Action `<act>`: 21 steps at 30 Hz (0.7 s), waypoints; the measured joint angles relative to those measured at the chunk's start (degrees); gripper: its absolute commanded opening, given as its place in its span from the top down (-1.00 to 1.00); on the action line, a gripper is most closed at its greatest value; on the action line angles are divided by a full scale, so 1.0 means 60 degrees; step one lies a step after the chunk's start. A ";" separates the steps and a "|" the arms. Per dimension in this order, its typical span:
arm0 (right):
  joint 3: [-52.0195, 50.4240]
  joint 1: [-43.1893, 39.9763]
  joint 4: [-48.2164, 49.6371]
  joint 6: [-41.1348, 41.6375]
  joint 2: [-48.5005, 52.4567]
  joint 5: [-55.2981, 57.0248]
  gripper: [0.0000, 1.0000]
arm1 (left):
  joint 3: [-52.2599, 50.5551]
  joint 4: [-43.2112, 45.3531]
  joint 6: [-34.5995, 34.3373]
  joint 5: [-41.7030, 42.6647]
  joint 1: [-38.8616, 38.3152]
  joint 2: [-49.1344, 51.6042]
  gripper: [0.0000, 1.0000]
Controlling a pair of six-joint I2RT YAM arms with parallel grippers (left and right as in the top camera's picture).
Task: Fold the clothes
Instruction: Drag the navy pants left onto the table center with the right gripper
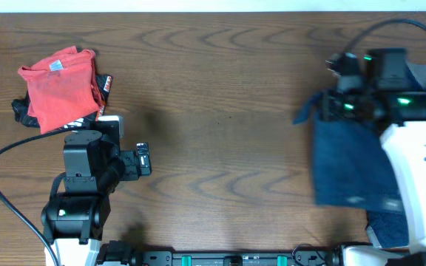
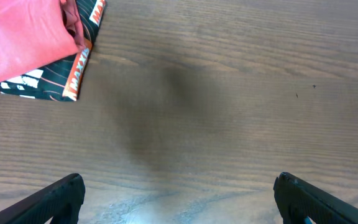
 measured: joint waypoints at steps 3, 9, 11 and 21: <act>-0.0004 0.1016 0.1384 0.0335 0.0182 -0.0495 0.79 | 0.0004 0.0007 0.0000 0.0000 0.0000 0.0000 -0.96; 0.0018 0.2608 0.1923 0.0667 0.0579 -0.0302 -0.99 | 0.0004 0.0000 0.0000 0.0000 0.0000 0.0000 -0.96; 0.0018 0.2721 0.1443 0.0805 0.0729 0.0466 -0.99 | 0.0004 0.0004 0.0000 0.0000 0.0000 0.0000 -0.96; 0.0018 0.1249 -0.1056 0.2685 0.0863 0.4976 -0.98 | 0.0004 0.0688 -0.0776 0.1377 0.0000 0.0299 -0.95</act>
